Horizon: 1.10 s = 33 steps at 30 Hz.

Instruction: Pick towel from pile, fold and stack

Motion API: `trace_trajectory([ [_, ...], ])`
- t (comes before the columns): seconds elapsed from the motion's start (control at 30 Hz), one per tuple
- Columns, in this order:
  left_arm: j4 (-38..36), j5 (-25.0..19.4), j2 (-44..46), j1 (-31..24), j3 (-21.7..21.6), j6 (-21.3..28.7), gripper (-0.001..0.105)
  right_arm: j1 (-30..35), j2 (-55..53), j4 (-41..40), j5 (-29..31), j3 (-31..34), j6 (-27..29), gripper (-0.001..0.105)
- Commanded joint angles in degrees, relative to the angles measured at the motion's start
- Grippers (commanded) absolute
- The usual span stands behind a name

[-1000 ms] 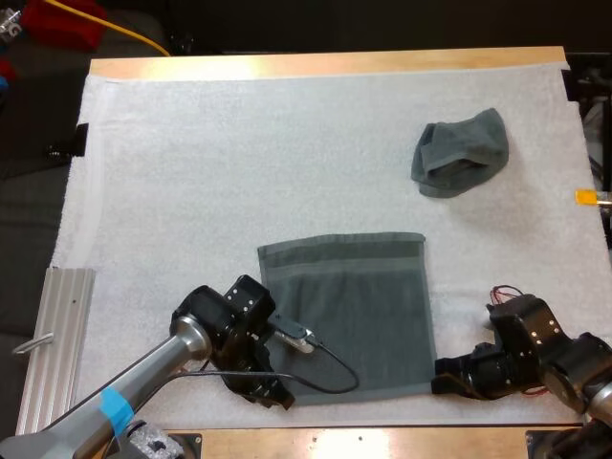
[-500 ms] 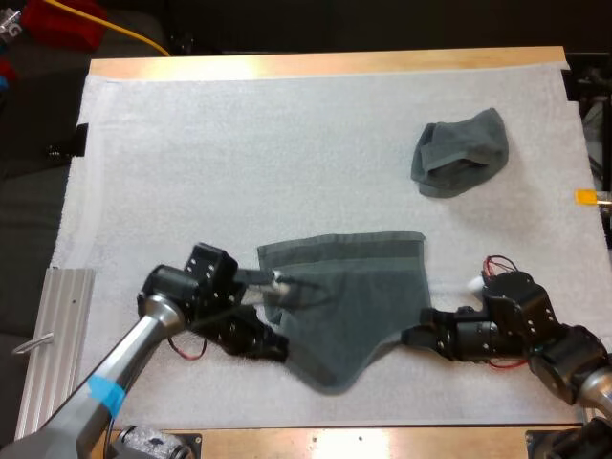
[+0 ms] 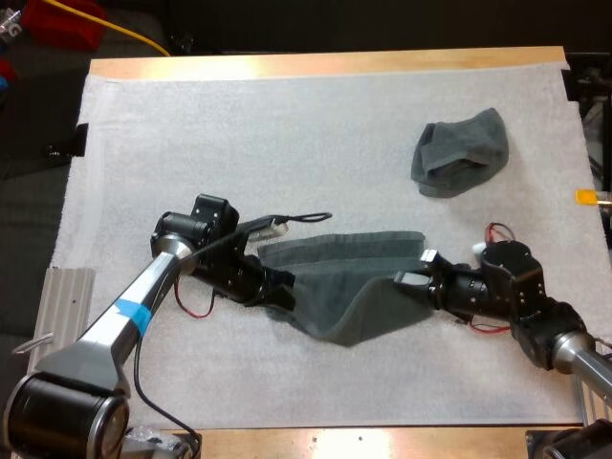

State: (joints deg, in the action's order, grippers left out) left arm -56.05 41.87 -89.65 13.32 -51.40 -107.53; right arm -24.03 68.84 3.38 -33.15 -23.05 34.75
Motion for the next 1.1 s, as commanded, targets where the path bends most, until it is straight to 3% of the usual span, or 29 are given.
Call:
trace_trajectory([
  [0.0,0.57,0.49,-0.32,0.03,-1.04,-1.10,0.004,0.73,0.16,0.88,-0.11,-0.40,0.04,0.001],
  [0.03,0.49,-0.12,-3.14,-0.14,-4.96,-3.93,0.004,3.72,1.75,2.73,0.25,-0.40,0.04,0.001],
  [0.07,0.60,-0.95,-3.67,-0.21,-5.53,-4.50,0.004,4.25,2.02,3.04,0.68,-0.40,0.04,0.001],
  [0.33,0.07,-16.22,-4.03,-3.55,-5.94,-4.21,0.004,5.19,5.97,7.10,4.98,-0.40,-0.32,0.001],
  [0.7,5.49,-17.17,-4.03,-3.55,-5.94,-3.97,0.018,5.19,5.97,7.65,10.04,-0.48,-0.32,0.001],
  [0.8,5.81,-17.17,-4.03,-3.55,-5.94,-3.97,0.036,5.19,5.97,9.77,10.09,-0.48,-0.32,0.002],
  [0.83,5.88,-17.17,-4.03,-3.55,-5.94,-3.82,0.052,5.19,5.97,12.01,10.16,-0.48,-0.32,0.006],
  [0.9,5.71,-16.80,-4.03,-3.55,-5.94,-2.67,0.071,5.19,5.97,15.38,10.16,-0.48,-0.32,0.019],
  [0.97,5.19,-16.31,-4.03,-3.55,-5.94,-1.54,0.070,5.19,5.97,16.77,10.13,-0.48,-0.32,0.028],
  [1.0,4.76,-16.29,-3.97,-3.55,-5.94,-0.58,0.069,5.19,5.97,18.06,10.00,-0.48,-0.32,0.039],
  [1.07,4.15,-16.28,-3.24,-3.55,-5.94,1.10,0.069,5.19,5.97,18.46,9.95,-0.48,-0.32,0.043],
])
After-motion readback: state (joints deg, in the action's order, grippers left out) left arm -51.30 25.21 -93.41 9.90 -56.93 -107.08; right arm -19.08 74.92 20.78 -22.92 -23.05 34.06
